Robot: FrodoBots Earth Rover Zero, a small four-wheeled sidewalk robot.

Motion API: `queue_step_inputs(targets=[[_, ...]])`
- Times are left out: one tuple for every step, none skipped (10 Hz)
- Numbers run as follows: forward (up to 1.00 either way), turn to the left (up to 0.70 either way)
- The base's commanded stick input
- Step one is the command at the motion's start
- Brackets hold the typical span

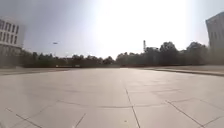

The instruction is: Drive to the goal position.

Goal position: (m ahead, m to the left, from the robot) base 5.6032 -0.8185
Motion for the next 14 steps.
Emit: queue_step_inputs(targets=[[0.70,-0.02],[0.70,-0.02],[0.70,-0.02],[0.70,-0.02],[0.70,-0.02],[0.70,-0.02],[0.70,-0.02],[0.70,-0.03],[0.70,-0.17],[0.70,-0.33],[0.70,-0.21],[0.70,-0.09],[0.70,0.00],[0.70,0.00]])
